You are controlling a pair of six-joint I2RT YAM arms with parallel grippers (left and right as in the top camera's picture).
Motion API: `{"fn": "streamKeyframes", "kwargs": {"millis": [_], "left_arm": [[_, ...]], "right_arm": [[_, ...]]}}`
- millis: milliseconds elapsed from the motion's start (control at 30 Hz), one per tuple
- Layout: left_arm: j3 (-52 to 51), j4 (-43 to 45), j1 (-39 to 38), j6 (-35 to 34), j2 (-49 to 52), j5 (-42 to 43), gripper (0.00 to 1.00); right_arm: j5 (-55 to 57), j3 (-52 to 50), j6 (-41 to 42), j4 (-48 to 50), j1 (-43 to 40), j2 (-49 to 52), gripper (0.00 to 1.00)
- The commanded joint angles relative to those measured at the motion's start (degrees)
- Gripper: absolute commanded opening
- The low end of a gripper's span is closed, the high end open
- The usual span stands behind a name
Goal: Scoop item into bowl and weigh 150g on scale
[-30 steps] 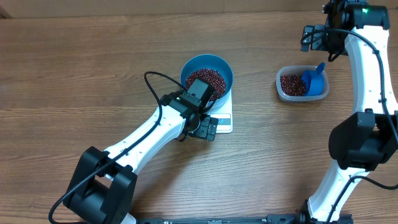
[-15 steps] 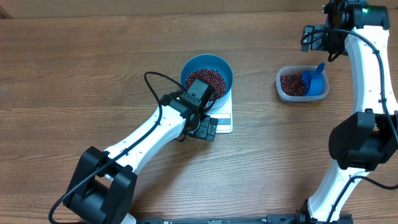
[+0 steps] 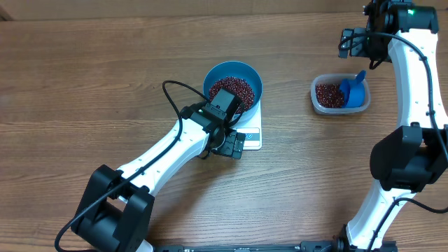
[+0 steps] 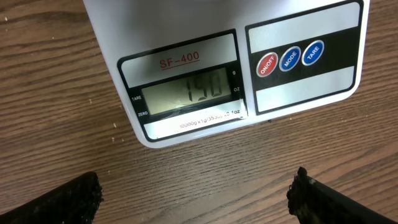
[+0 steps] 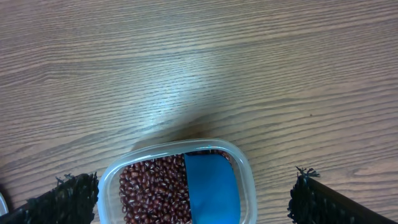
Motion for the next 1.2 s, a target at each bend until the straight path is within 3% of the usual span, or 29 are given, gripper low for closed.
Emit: {"fn": "streamKeyframes", "kwargs": {"millis": [0,667,700,767,800,833,867,900,967,1167], "left_arm": [[-0.2,0.3,-0.6,1.3,0.4,-0.6,0.99],[-0.2,0.4,-0.6,1.3,0.4,-0.6,0.99],[-0.2,0.4,-0.6,1.3,0.4,-0.7,0.99],[-0.2,0.4,-0.6,1.3,0.4,-0.8,1.0],[-0.2,0.4,-0.6,1.3,0.4,-0.8,0.99],[-0.2,0.4,-0.6,1.3,0.4,-0.8,0.99],[-0.2,0.4,-0.6,1.3,0.4,-0.8,0.99],[-0.2,0.4,-0.6,1.3,0.4,-0.8,1.0],[-0.2,0.4,-0.6,1.3,0.4,-0.8,1.0],[-0.2,0.4,-0.6,1.3,0.4,-0.8,1.0]], "right_arm": [[-0.5,1.6,0.0,0.2,0.0,-0.2,1.0],[-2.9,1.6,0.0,-2.4,0.1,-0.2,1.0],[-2.8,1.6,0.0,-3.0,0.1,-0.2,0.88],[-2.8,1.6,0.9,-6.4,0.0,-0.2,0.45],[-2.8,1.6,2.0,-8.0,-0.1,-0.2,0.32],[-2.9,1.6,3.3,-9.5,-0.2,-0.2,0.3],[-2.9,1.4,4.7,-11.2,-0.3,-0.2,0.33],[-2.9,1.3,5.1,-12.7,-0.3,-0.2,0.44],[-2.9,0.8,5.2,-14.8,-0.3,-0.2,0.54],[-2.9,-2.7,5.2,-14.4,-0.3,-0.2,0.5]]}}
